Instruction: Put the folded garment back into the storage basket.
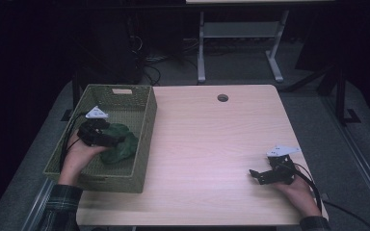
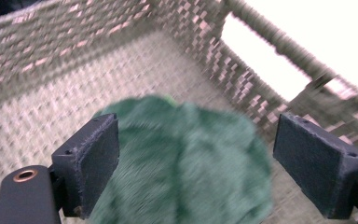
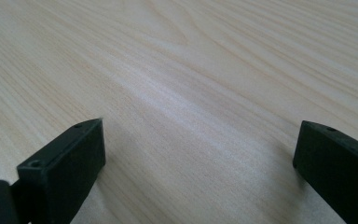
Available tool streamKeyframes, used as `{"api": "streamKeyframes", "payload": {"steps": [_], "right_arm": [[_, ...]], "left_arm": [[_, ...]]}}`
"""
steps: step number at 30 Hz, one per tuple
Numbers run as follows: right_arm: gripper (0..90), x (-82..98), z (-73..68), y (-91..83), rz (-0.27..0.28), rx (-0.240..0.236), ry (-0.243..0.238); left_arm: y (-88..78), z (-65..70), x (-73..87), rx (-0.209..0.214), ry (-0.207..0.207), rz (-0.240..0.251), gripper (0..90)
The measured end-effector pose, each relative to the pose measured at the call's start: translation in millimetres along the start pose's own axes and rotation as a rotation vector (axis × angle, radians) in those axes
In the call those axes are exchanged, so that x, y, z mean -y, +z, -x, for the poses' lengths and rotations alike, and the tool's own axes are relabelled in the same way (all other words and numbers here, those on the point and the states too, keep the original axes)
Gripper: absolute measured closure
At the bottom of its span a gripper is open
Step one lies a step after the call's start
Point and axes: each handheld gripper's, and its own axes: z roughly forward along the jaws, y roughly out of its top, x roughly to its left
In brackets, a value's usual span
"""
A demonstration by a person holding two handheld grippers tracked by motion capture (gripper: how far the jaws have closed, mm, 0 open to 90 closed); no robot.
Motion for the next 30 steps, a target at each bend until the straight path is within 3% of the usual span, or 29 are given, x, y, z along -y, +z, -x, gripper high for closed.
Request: {"api": "streamKeyframes", "payload": {"steps": [14,30], "right_arm": [[1.9,0.0,0.0,0.0,0.0,0.0,0.0],[1.9,0.0,-0.1,-0.1,-0.001,0.0,0.002]], "left_arm": [[1.5,47.0,-39.2,0.092,0.023,0.092,14.4],[39.2,128.6,-75.4,0.184,0.093,0.138,14.3]]}}
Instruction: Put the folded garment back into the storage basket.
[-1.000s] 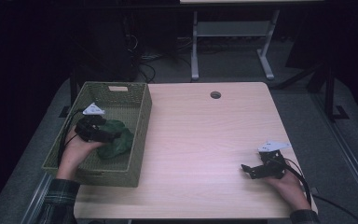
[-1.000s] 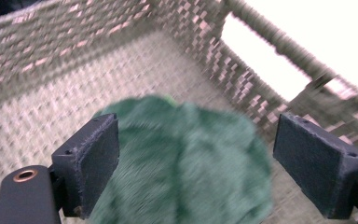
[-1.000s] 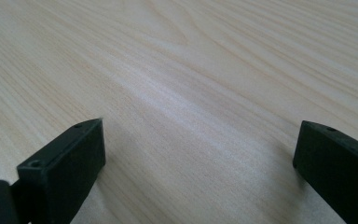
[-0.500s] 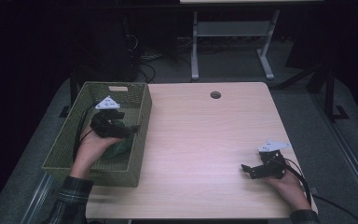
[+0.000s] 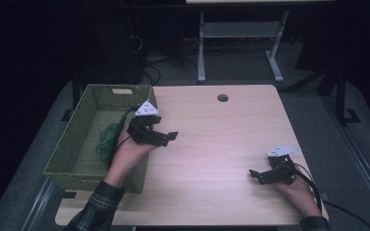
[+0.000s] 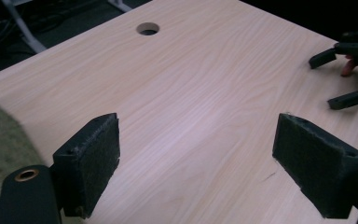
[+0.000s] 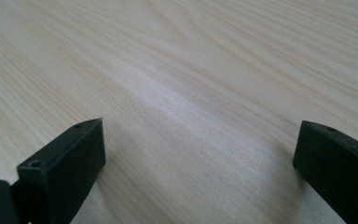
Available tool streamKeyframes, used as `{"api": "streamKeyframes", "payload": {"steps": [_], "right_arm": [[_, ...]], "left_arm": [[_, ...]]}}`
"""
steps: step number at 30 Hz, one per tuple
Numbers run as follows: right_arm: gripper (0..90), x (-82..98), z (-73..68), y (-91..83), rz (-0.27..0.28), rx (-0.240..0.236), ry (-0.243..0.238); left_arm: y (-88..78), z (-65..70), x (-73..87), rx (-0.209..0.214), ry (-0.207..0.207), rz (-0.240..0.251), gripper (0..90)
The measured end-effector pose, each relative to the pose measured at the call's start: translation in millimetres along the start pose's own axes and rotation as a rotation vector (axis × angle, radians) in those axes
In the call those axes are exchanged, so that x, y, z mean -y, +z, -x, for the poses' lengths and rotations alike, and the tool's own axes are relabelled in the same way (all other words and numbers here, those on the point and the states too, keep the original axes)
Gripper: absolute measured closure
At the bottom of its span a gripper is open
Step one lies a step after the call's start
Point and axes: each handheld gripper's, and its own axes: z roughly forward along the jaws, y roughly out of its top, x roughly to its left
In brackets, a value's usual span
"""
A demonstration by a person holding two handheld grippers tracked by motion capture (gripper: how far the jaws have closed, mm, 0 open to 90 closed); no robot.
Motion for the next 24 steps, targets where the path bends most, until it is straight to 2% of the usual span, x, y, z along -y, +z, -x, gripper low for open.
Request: {"api": "streamKeyframes", "payload": {"steps": [9,13,18,24], "right_arm": [[1.9,0.0,-0.1,0.0,0.0,0.0,0.001],[1.9,0.0,0.2,0.1,0.001,-0.001,-0.002],[1.9,0.0,0.3,0.2,0.002,0.0,-0.005],[1.9,0.0,0.2,0.1,0.001,0.0,-0.003]], "left_arm": [[43.4,40.2,-3.1,0.049,0.046,-0.032,14.3],[60.1,50.1,3.7,0.054,0.058,-0.041,14.3],[78.2,57.0,17.1,0.055,0.063,-0.066,13.9],[93.1,54.6,33.2,0.058,0.067,-0.081,13.8]]}}
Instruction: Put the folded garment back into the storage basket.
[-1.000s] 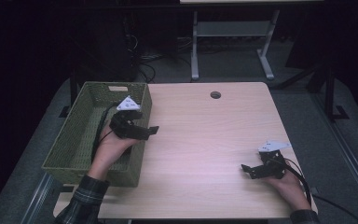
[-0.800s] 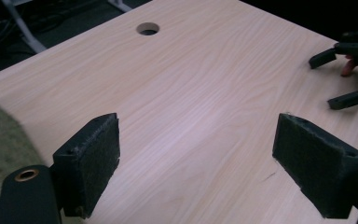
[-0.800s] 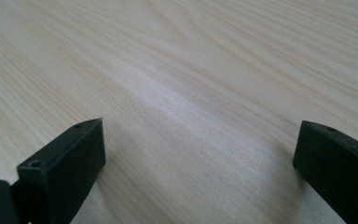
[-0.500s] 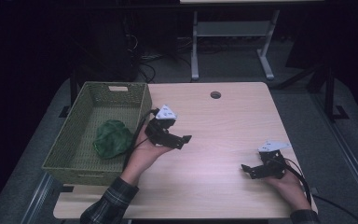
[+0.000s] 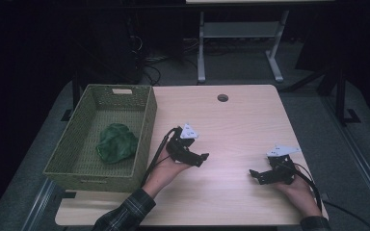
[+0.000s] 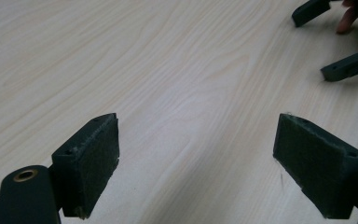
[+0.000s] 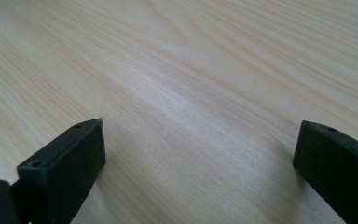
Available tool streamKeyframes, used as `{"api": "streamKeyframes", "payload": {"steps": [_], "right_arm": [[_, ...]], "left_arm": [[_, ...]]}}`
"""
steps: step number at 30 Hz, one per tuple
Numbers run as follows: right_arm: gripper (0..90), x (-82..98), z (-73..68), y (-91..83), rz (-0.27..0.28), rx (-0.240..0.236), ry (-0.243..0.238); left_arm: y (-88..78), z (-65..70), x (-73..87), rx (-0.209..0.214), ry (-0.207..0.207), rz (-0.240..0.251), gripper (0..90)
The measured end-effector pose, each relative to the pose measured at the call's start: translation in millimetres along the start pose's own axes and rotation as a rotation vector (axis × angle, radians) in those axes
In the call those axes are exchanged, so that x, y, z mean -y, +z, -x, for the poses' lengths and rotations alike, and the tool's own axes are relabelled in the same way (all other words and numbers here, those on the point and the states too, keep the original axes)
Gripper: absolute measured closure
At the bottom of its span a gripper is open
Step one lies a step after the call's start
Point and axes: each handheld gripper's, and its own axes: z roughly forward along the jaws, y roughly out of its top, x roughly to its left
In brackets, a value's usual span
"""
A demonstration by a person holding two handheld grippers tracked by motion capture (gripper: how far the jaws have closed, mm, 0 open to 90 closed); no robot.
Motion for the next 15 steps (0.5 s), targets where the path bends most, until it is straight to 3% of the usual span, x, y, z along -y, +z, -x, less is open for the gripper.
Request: {"api": "streamKeyframes", "payload": {"steps": [15], "right_arm": [[1.9,0.0,0.1,-0.1,-0.001,0.0,-0.001]], "left_arm": [[35.4,-7.7,34.6,0.01,-0.004,-0.087,13.2]]}}
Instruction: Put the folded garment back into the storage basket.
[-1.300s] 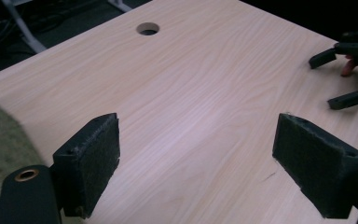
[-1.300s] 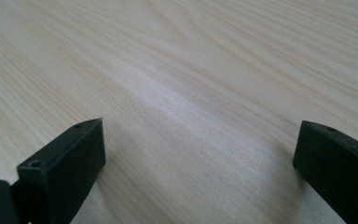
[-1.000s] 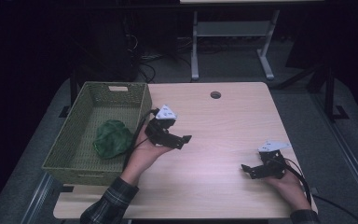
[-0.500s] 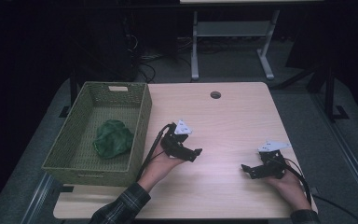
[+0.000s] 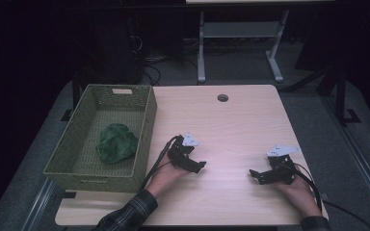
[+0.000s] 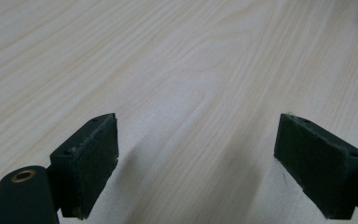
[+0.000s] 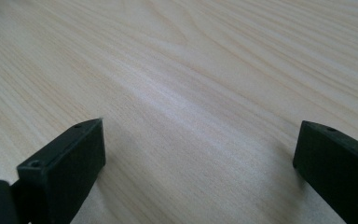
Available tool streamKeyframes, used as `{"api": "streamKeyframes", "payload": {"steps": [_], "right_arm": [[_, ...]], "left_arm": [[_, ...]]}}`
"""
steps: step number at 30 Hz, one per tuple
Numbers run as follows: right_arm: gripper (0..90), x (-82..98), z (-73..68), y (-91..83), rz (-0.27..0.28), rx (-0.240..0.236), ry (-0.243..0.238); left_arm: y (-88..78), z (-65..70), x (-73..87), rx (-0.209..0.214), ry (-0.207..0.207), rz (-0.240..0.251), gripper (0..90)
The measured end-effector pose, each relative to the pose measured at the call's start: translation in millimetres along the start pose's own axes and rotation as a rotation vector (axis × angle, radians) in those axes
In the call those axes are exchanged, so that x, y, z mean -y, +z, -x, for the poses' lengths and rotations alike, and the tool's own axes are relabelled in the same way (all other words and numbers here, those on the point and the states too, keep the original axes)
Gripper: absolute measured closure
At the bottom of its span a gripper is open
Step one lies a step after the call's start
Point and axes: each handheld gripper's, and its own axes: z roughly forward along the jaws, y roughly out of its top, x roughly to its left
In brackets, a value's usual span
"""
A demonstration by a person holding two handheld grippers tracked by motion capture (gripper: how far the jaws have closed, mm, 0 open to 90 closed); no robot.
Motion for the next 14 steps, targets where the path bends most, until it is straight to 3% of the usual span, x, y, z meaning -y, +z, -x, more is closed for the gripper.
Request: {"api": "streamKeyframes", "payload": {"steps": [6,14], "right_arm": [[1.9,0.0,0.0,0.0,0.0,0.0,-0.001],[1.9,0.0,0.0,0.0,0.0,0.0,-0.001]], "left_arm": [[4.9,1.3,9.1,-0.01,0.021,0.04,12.6],[5.0,1.5,9.1,-0.005,0.026,0.04,12.7]]}}
